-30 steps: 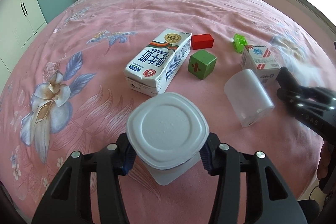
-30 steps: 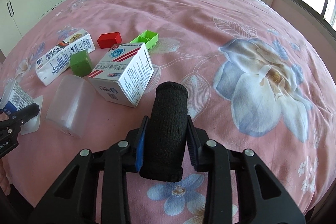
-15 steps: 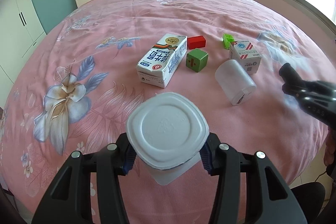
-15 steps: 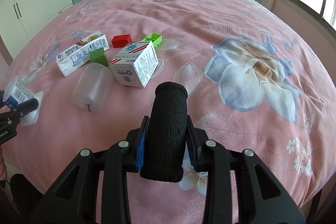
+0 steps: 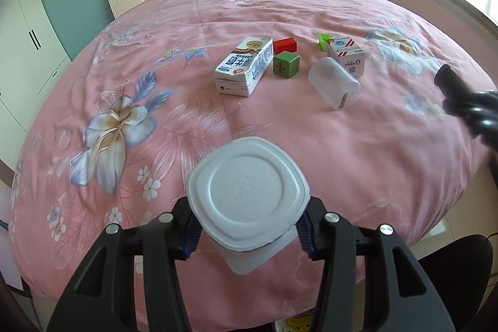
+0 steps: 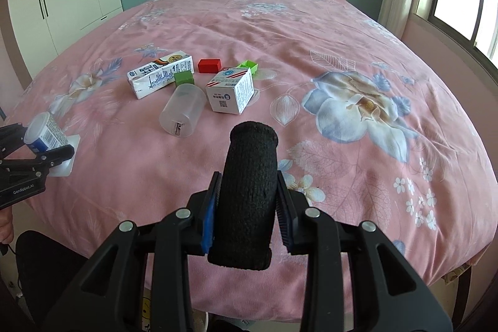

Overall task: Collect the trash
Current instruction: 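Lift the yogurt cup and foam tube and carry both toward the trash bin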

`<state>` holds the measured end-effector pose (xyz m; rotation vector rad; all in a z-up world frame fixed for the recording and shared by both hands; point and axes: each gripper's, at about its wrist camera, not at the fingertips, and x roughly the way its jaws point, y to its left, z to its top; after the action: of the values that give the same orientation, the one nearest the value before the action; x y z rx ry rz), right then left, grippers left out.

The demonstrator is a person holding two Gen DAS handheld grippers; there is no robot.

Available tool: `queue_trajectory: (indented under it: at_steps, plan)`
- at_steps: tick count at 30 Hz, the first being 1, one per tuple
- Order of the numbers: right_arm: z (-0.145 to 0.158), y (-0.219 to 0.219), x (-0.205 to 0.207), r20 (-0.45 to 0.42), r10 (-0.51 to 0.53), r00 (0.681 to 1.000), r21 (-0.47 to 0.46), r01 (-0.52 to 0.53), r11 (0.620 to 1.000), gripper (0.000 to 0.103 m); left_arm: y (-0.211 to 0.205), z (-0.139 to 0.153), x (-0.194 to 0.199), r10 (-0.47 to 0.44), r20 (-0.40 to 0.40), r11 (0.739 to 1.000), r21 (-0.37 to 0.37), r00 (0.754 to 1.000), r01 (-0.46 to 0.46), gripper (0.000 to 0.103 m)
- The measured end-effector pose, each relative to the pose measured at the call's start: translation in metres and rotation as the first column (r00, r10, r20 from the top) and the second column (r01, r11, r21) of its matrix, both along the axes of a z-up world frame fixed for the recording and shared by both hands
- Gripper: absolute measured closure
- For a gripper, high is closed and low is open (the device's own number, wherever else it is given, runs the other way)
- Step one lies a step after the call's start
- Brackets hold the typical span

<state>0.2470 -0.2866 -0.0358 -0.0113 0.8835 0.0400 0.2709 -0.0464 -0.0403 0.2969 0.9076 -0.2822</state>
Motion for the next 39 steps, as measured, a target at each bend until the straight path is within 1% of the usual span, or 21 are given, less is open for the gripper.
queue_trajectory:
  at_steps: [12, 20, 30, 37, 39]
  plan:
    - [0.007, 0.022, -0.055, 0.007, 0.045, 0.999, 0.020, -0.045, 0.999, 0.069, 0.019, 0.001, -0.050, -0.018, 0.001, 1.000, 0.007, 1.000, 0.018, 0.050]
    - [0.005, 0.042, -0.096, 0.009, 0.070, 0.997, 0.018, -0.070, 0.997, 0.069, 0.031, -0.011, -0.084, -0.030, -0.010, 0.999, 0.013, 1.000, 0.030, 0.050]
    - [-0.025, 0.083, -0.154, -0.041, 0.143, 0.989, 0.037, -0.142, 0.989, 0.069, 0.037, -0.051, -0.139, -0.061, -0.081, 0.998, 0.024, 0.995, 0.064, 0.050]
    - [-0.056, 0.109, -0.177, -0.104, 0.193, 0.976, 0.057, -0.187, 0.981, 0.069, 0.037, -0.091, -0.162, -0.074, -0.155, 0.995, 0.049, 0.985, 0.083, 0.050]
    - [-0.066, 0.116, -0.182, -0.127, 0.222, 0.967, 0.067, -0.215, 0.974, 0.069, 0.037, -0.099, -0.166, -0.079, -0.174, 0.995, 0.049, 0.982, 0.088, 0.050]
